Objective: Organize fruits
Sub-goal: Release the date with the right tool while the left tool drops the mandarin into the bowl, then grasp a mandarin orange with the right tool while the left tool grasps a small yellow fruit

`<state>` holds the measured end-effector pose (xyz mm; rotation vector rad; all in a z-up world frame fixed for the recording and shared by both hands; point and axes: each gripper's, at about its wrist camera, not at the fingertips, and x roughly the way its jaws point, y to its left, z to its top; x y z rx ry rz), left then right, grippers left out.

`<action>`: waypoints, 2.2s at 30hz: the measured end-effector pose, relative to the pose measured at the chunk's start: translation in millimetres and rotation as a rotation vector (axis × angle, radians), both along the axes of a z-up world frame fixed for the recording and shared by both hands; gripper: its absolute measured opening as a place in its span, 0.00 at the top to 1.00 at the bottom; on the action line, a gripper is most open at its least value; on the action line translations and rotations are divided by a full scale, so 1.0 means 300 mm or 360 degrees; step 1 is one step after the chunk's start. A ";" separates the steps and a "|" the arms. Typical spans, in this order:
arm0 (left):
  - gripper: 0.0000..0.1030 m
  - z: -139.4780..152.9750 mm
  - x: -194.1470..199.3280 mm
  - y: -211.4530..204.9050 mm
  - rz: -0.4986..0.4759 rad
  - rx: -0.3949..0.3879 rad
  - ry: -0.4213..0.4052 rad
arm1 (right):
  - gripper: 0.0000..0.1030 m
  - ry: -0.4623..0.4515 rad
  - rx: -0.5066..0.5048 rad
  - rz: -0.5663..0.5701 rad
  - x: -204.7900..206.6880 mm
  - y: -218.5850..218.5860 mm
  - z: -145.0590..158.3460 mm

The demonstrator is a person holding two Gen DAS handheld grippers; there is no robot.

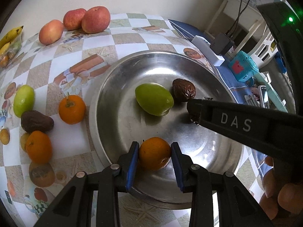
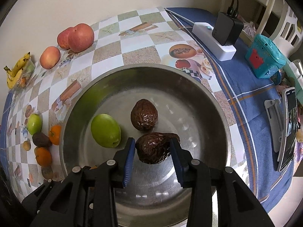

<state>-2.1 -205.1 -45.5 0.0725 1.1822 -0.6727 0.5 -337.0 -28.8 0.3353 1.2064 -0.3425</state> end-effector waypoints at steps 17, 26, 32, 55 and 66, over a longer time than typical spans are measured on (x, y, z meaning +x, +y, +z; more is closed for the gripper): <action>0.29 0.101 0.067 0.120 0.0267 -0.0129 0.0077 | 0.27 -0.0082 0.0011 -0.0067 -0.016 -0.023 0.030; 0.00 0.120 0.123 0.305 0.0658 -0.0075 0.0077 | 0.07 -0.0136 0.0009 -0.0083 -0.023 -0.022 0.040; 0.00 0.142 0.149 0.447 0.0906 0.0154 -0.0110 | 0.07 -0.0209 -0.0023 0.0002 -0.007 0.031 0.055; 0.00 0.176 0.227 0.879 0.1223 -0.0145 -0.0111 | 0.07 -0.0229 0.0209 0.0488 0.156 0.501 0.081; 0.00 0.102 0.310 0.841 0.1171 -0.0135 -0.0048 | 0.19 -0.0202 0.0235 0.0527 0.206 0.582 0.042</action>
